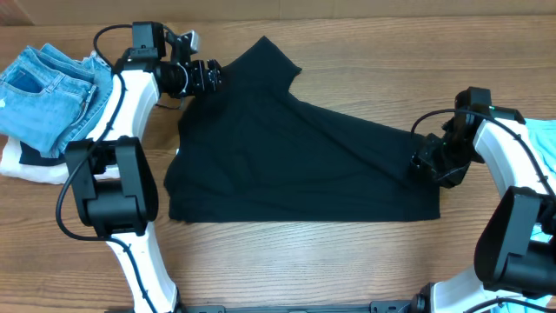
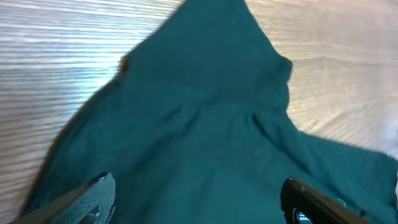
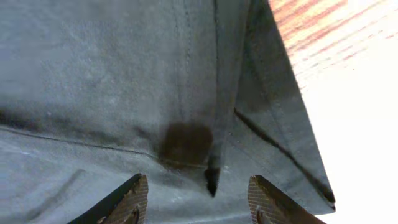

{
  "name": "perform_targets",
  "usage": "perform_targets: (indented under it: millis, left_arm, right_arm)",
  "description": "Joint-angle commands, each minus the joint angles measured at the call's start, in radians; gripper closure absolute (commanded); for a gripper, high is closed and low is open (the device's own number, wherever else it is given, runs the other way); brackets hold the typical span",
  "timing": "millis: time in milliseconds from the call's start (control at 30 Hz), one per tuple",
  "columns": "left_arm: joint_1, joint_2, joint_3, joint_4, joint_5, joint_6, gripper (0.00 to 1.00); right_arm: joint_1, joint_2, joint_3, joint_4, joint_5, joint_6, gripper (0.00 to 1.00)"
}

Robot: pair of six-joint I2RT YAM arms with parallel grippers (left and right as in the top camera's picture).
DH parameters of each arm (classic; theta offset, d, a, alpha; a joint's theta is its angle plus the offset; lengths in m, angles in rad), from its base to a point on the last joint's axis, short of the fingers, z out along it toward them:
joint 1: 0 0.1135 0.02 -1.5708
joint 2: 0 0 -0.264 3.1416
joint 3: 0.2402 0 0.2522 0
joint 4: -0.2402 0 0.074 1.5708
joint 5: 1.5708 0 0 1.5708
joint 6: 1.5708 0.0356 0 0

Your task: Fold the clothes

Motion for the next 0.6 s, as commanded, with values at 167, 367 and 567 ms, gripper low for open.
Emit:
perform_targets:
  millis: [167,367,567]
  left_arm:
    - [-0.109,0.113,0.342,-0.032,-0.134,0.201,0.10]
    - [-0.190,0.320,0.363,0.169,-0.350,0.295,0.11]
    - [-0.222,0.432,0.363,0.270,-0.360,0.299,0.18]
  right_arm:
    - [0.005,-0.004,-0.004,0.021,-0.091,0.001,0.36]
    - [0.006,-0.005,-0.004,-0.024,-0.090,0.000,0.36]
    - [0.006,-0.004,-0.004,-0.053,-0.090,0.000,0.36]
